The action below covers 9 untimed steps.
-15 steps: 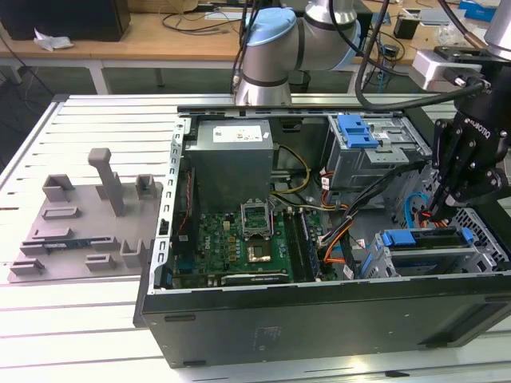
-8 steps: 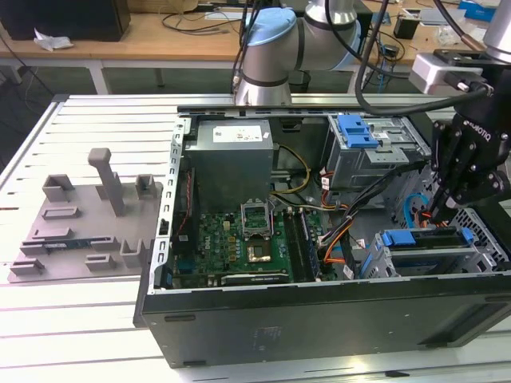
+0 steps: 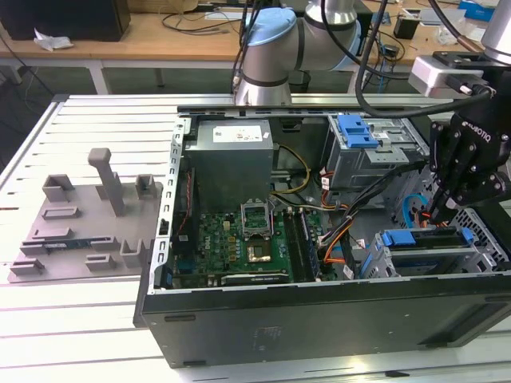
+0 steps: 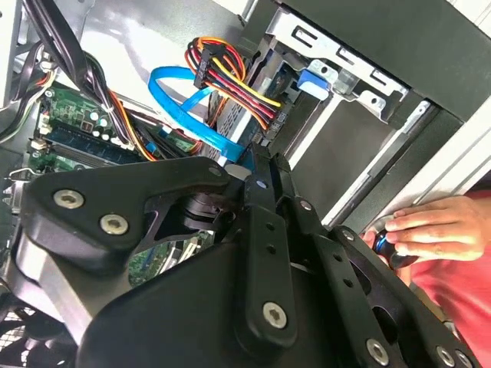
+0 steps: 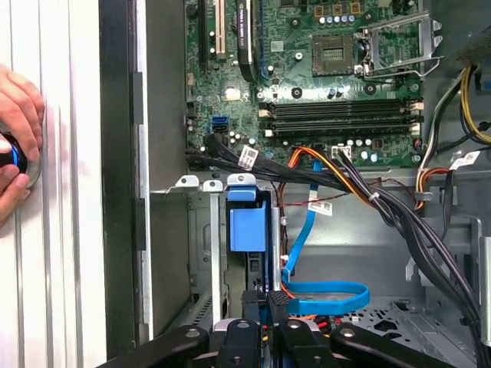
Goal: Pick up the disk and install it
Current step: 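Insert the second disk wire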
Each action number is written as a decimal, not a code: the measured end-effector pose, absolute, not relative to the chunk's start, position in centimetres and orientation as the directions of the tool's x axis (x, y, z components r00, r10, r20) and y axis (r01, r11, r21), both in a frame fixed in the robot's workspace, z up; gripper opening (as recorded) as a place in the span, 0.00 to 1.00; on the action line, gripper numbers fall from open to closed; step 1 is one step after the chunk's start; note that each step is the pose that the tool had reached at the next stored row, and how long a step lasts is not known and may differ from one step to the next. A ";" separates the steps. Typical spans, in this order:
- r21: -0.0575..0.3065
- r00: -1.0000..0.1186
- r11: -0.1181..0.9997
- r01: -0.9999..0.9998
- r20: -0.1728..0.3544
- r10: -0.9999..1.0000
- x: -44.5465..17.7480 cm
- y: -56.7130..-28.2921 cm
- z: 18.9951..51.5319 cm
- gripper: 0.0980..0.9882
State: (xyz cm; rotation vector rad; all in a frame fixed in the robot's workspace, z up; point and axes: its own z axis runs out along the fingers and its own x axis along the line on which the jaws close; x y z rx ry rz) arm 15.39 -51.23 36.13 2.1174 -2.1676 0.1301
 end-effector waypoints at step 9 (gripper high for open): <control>0.014 -0.022 0.024 -1.000 0.136 -0.990 15.4 -51.2 36.1 0.07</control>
